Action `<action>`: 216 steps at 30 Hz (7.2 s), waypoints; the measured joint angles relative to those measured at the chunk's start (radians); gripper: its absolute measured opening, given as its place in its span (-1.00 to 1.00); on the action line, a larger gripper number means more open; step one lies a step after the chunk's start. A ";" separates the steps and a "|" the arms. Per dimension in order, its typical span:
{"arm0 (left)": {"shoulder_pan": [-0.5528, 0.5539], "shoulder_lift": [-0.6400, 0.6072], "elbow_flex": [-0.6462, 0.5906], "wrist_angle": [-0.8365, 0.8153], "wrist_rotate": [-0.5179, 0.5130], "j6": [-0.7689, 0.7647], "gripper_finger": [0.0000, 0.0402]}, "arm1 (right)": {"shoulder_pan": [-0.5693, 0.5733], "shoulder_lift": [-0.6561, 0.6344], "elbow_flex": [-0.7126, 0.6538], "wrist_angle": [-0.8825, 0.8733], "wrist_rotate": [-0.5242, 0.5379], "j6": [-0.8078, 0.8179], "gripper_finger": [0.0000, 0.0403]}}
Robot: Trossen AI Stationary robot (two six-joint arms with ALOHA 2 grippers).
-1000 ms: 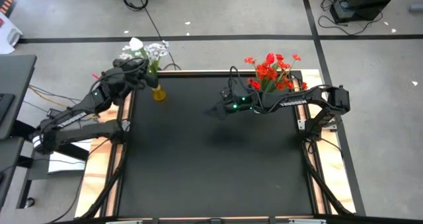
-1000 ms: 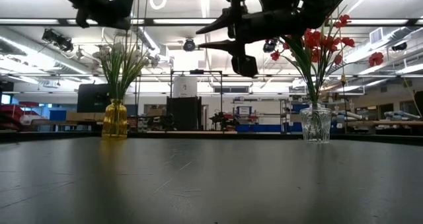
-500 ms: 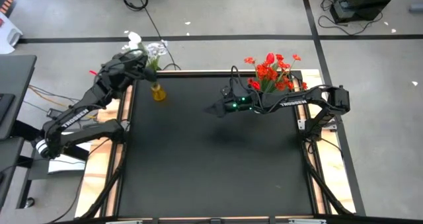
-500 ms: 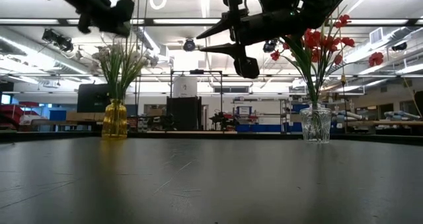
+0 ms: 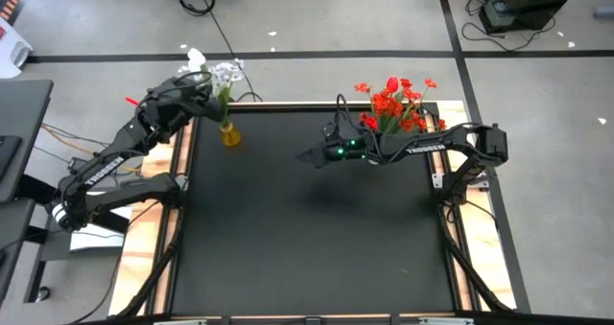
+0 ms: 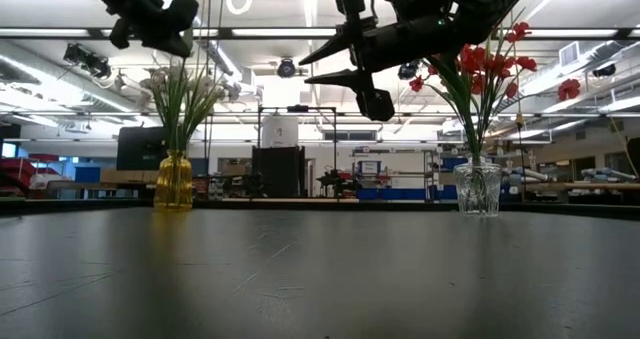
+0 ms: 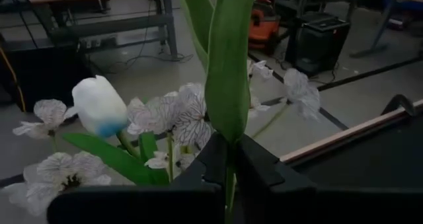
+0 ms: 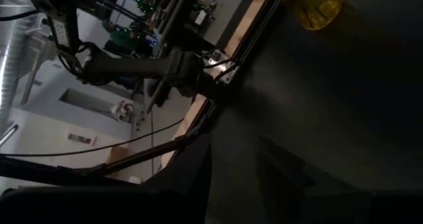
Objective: Sort flowers into vase by color
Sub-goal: Put the right white flower into the yellow vase, then return to Home Position
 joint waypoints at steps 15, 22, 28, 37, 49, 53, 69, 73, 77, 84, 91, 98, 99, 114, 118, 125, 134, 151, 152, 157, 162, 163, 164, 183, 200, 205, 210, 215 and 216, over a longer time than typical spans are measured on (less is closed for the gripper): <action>0.001 0.037 -0.085 0.092 -0.008 -0.063 -0.88 | -0.022 0.000 0.000 0.001 -0.001 0.000 -0.40; 0.001 0.037 -0.152 0.089 -0.009 -0.082 -0.88 | -0.021 0.000 0.000 0.001 -0.001 0.003 -0.40; 0.001 0.037 -0.178 0.097 -0.020 -0.083 -0.88 | -0.025 0.000 0.000 0.000 -0.002 0.007 -0.40; 0.000 0.039 -0.215 0.079 -0.036 -0.137 -0.66 | -0.033 0.000 0.000 -0.005 -0.015 0.007 -0.40; 0.001 0.031 -0.136 0.084 -0.043 -0.067 0.09 | -0.033 0.000 0.000 -0.007 -0.062 0.006 -0.40; 0.001 0.031 -0.053 0.031 -0.043 -0.003 0.13 | -0.033 0.000 0.000 0.006 -0.092 0.007 -0.40; -0.057 0.031 0.298 -0.299 0.130 -0.070 0.08 | -0.030 -0.197 0.000 0.146 -0.155 -0.003 -0.43; -0.118 0.031 0.322 -0.295 0.152 -0.113 0.01 | -0.030 -0.305 0.000 0.145 -0.151 -0.033 -0.45; -0.194 0.043 0.322 -0.261 0.186 -0.121 -0.04 | -0.022 -0.413 0.000 0.146 -0.132 -0.070 -0.47; -0.346 0.121 0.322 -0.109 0.221 -0.134 -0.12 | 0.023 -0.565 0.001 0.091 -0.099 -0.185 -0.53; -0.488 0.232 0.322 0.016 0.256 -0.134 -0.15 | 0.074 -0.727 0.001 -0.293 0.068 -0.459 -0.68; -0.613 0.336 0.322 0.148 0.347 -0.097 -0.15 | 0.168 -0.867 0.001 -0.692 0.264 -0.684 -0.95; -0.625 0.346 0.322 0.155 0.343 -0.092 -0.16 | 0.180 -0.884 0.001 -0.737 0.280 -0.691 -0.95; -0.638 0.233 0.021 0.295 0.294 -0.104 -0.72 | 0.288 -1.180 -0.113 -0.926 0.514 -0.712 -0.99; -0.615 0.126 -0.109 0.347 0.295 -0.130 -0.85 | 0.299 -1.251 -0.274 -0.707 0.594 -0.793 -0.99; -0.573 -0.044 -0.297 0.337 0.296 -0.150 -0.97 | 0.314 -1.275 -0.490 -0.556 0.506 -0.936 -0.99; -0.616 -0.057 -0.444 0.446 0.330 -0.072 -0.96 | 0.343 -1.351 -0.620 -0.533 0.507 -0.920 -1.00; -0.623 -0.366 -0.605 0.510 0.271 -0.018 -0.96 | 0.359 -1.616 -0.780 -0.502 0.618 -0.938 -1.00; -0.623 -0.387 -0.605 0.484 0.271 -0.014 -0.96 | 0.359 -1.616 -0.780 -0.520 0.625 -0.931 -1.00; -0.623 -0.484 -0.605 0.372 0.272 -0.007 -0.96 | 0.358 -1.616 -0.780 -0.558 0.678 -0.913 -1.00; -0.623 -0.571 -0.605 0.260 0.272 0.015 -0.97 | 0.358 -1.616 -0.828 -0.505 0.565 -0.876 -1.00; -0.623 -0.588 -0.605 0.224 0.271 0.024 -0.97 | 0.358 -1.615 -0.850 -0.487 0.537 -0.860 -1.00; -0.623 -0.604 -0.605 0.195 0.267 0.024 -0.97 | 0.358 -1.614 -0.872 -0.463 0.513 -0.847 -1.00; -0.624 -0.746 -0.619 0.109 0.277 0.050 -0.97 | 0.355 -1.624 -0.961 -0.331 0.546 -0.884 -1.00; -0.669 -0.741 -0.850 0.475 0.300 -0.046 -0.97 | 0.355 -1.624 -0.961 -0.342 0.467 -0.798 -1.00; -0.699 -0.741 -0.851 0.423 0.332 -0.043 -0.97 | 0.355 -1.624 -0.961 -0.342 0.460 -0.786 -1.00; -0.705 -0.741 -0.851 0.418 0.330 -0.037 -0.97 | 0.355 -1.623 -0.961 -0.343 0.459 -0.787 -1.00; -0.705 -0.741 -0.851 0.418 0.330 -0.038 -0.97 | 0.355 -1.623 -0.961 -0.344 0.447 -0.788 -0.95; -0.705 -0.741 -0.851 0.418 0.330 -0.047 -0.97 | 0.355 -1.623 -0.961 -0.345 0.442 -0.788 -0.94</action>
